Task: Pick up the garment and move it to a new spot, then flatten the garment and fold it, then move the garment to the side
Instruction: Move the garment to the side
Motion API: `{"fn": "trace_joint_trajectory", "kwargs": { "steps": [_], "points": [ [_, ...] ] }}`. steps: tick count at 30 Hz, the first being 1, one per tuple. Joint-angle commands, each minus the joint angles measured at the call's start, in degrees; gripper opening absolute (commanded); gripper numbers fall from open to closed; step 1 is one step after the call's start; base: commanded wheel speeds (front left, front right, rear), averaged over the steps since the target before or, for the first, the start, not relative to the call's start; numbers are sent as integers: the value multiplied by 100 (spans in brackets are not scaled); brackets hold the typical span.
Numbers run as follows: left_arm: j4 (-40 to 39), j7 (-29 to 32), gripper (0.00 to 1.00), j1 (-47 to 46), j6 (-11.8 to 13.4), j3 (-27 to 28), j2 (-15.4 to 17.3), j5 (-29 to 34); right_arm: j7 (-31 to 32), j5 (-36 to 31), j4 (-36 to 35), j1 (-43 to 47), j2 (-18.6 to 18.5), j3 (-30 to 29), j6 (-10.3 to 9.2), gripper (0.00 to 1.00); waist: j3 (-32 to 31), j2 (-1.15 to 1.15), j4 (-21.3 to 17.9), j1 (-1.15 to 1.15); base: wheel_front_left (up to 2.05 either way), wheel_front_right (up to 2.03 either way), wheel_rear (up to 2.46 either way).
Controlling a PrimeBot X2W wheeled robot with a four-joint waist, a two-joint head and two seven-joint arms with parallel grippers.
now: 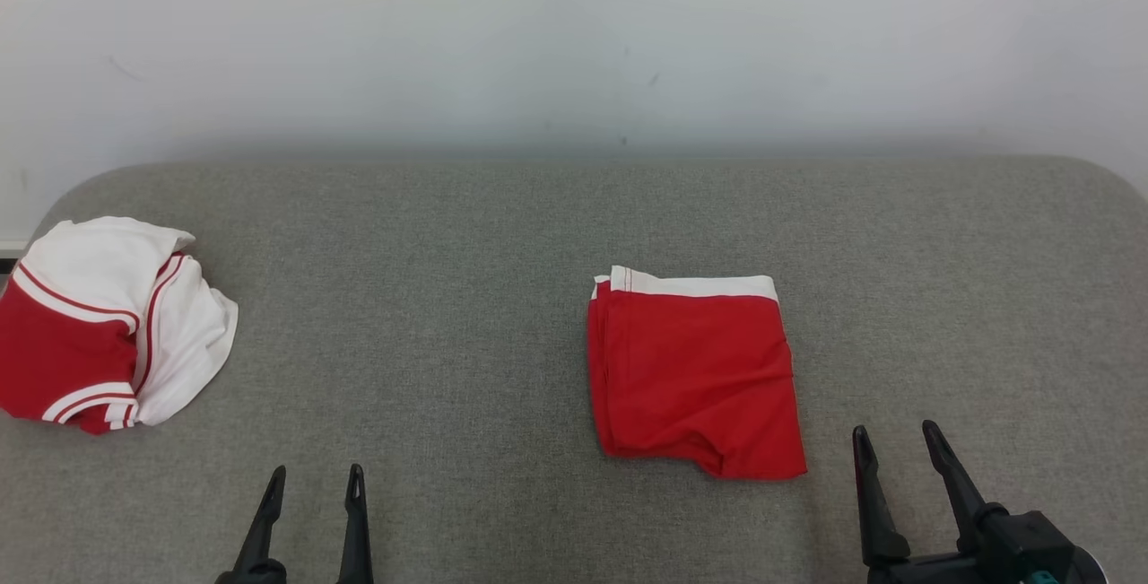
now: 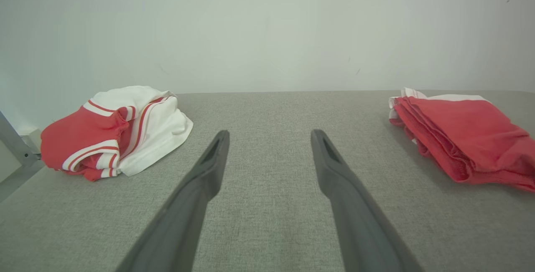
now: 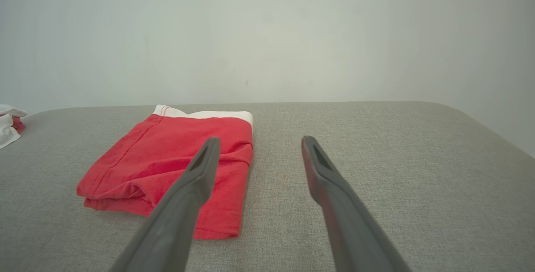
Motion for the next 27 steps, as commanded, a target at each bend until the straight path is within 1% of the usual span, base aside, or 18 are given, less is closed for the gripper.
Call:
{"fn": "trace_joint_trajectory", "kwargs": {
  "steps": [1, 20, 27],
  "points": [
    [9, -14, 100, 78, 8, 9, -4, -17, -6, -41, 15, 43, 0, 21, -14, 100, 1, 0, -5, 0, 0, 0, 0],
    [7, -14, 100, 123, 0, 53, -4, -25, -6, -66, 70, 37, -15, 67, -14, 100, -68, 0, -45, 0, 0, 0, 0],
    [46, -14, 100, 54, -31, 0, -4, -38, -6, -80, 204, -141, -15, 117, -14, 100, -69, 0, 30, 0, 0, 0, 0]
  ]
}}
